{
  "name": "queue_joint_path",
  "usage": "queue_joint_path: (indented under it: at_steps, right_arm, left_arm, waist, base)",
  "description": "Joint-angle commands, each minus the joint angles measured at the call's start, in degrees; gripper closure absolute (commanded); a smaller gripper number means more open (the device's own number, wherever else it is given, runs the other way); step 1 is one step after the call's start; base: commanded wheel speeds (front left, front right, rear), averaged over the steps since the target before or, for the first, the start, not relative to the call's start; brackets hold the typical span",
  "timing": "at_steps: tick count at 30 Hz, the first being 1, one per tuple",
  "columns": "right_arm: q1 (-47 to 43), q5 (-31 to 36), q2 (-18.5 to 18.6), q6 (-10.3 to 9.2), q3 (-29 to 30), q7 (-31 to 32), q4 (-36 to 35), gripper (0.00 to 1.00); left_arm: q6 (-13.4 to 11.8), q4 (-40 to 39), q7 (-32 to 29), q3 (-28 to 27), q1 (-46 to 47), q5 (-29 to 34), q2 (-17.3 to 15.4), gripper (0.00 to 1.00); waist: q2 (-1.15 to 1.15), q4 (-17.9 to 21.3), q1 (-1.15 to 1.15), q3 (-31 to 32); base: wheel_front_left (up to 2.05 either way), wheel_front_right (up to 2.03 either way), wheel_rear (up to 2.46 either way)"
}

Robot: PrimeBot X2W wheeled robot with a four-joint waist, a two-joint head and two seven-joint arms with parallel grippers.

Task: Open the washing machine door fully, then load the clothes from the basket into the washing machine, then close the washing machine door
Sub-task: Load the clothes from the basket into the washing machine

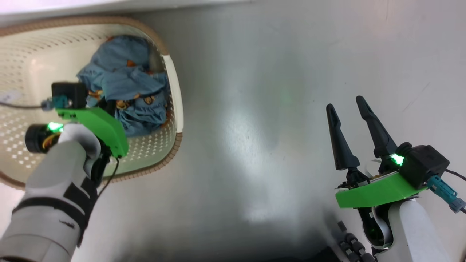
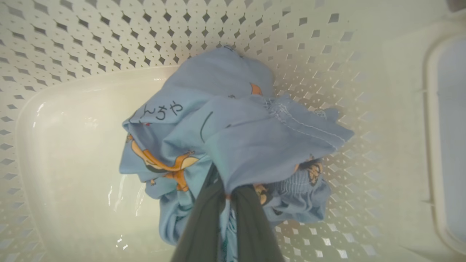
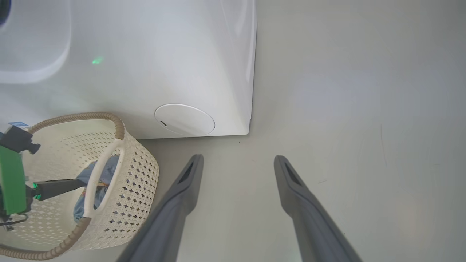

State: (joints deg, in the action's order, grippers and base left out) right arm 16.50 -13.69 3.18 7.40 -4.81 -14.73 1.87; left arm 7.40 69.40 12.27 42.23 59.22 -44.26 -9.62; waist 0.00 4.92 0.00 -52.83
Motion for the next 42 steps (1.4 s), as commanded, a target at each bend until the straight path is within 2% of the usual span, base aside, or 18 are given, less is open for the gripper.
queue_joint_path:
  at_steps: [1, 5, 7, 13, 15, 18, 29, 42]
  right_arm:
    - [-1.4, 0.31, -0.3, 0.09, -1.17, -0.27, -0.7, 0.0]
    - [-1.41, 0.51, -0.3, 0.09, -1.3, -0.27, 0.08, 0.0]
    - [-1.5, 0.71, -0.3, 0.09, -1.45, -0.27, 0.5, 0.0]
    - [-2.02, 0.64, -0.3, 0.09, -1.85, -0.27, 1.78, 0.0]
    - [-3.0, 0.66, -0.3, 0.09, -1.9, -0.27, 2.61, 0.0]
    - [-3.63, 0.67, -0.12, 0.09, -2.22, -0.27, 3.43, 0.0]
    - [-5.89, -0.42, -0.1, 0.09, -4.08, -0.27, 5.92, 0.0]
    - [-8.71, -1.15, 0.07, 0.09, -5.27, -0.27, 7.38, 0.0]
  left_arm:
    - [0.09, -0.7, 1.13, -1.18, -2.51, -0.54, -1.92, 1.0]
    - [0.09, -2.46, 2.57, -2.3, -4.74, -0.92, -2.37, 1.0]
    - [-0.69, -5.76, 2.68, -3.99, -5.7, 0.08, -3.21, 1.0]
    - [-4.2, -19.2, 2.71, -12.75, -14.93, 5.36, -4.95, 1.0]
    - [-5.5, -25.34, 2.72, -17.41, -20.2, 8.48, -4.61, 1.0]
    - [-6.03, -31.02, 2.72, -22.04, -24.93, 11.52, -4.11, 1.0]
    - [-5.18, -45.27, 2.73, -35.19, -37.86, 20.47, -0.36, 1.0]
    - [-3.89, -56.09, 2.73, -42.62, -46.23, 26.81, 2.81, 1.0]
  waist:
    - [0.0, -0.67, 0.0, 2.42]
    - [0.0, -1.56, 0.0, 5.68]
    - [0.0, -2.07, 0.0, 7.37]
    - [0.0, -3.02, 0.0, 13.06]
    - [0.0, -3.59, 0.0, 16.12]
    - [0.0, -4.06, 0.0, 18.89]
    - [0.0, -5.26, 0.0, 28.88]
    - [0.0, -6.16, 0.0, 37.87]
  base:
    - [0.0, 0.0, 0.0]
    - [0.0, 0.0, 0.0]
    - [0.0, 0.0, 0.0]
    - [0.0, 0.0, 0.0]
    - [0.0, 0.0, 0.0]
    - [0.0, 0.0, 0.0]
    - [0.0, 0.0, 0.0]
    - [0.0, 0.0, 0.0]
